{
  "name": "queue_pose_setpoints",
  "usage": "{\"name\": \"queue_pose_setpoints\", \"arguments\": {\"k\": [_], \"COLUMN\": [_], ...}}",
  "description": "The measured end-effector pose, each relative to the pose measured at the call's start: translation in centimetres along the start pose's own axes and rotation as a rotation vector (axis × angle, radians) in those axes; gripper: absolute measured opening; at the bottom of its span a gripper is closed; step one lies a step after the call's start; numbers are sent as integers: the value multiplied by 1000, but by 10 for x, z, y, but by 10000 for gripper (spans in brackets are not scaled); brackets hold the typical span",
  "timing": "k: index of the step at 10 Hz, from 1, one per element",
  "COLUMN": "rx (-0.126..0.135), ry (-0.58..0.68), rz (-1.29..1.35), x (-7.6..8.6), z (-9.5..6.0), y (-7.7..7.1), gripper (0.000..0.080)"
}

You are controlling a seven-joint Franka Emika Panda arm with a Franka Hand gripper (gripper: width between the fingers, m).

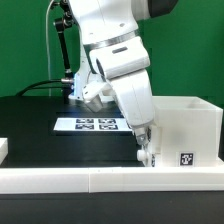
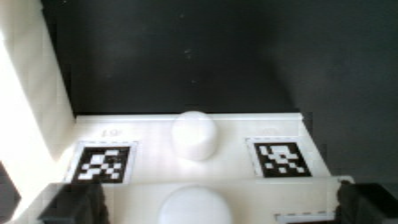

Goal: Assemble drawer

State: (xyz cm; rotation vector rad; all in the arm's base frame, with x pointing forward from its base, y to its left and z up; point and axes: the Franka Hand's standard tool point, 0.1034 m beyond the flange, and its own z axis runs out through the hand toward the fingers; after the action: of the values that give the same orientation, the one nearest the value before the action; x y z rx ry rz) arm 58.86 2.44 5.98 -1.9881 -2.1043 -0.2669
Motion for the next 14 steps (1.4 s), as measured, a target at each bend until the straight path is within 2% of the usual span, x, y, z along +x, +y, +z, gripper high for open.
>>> {"name": "queue_pose_setpoints", "arguments": {"k": [2,4,7,9,10,12,14], "rx": [-7,1,-10,-8,-12,-42,-37], "ry": [-12,-14,-23,-23,-23,-29,-54], "rz": [-10,-13,13,16,-5,-87,-126], "x": [-2,-2,0,-1,-2,-3,-5], "z": [2,1,0,1,0,-2,-3], "y": [1,1,3,2,3,8,9], "gripper": [649,649,649,649,649,649,649]}}
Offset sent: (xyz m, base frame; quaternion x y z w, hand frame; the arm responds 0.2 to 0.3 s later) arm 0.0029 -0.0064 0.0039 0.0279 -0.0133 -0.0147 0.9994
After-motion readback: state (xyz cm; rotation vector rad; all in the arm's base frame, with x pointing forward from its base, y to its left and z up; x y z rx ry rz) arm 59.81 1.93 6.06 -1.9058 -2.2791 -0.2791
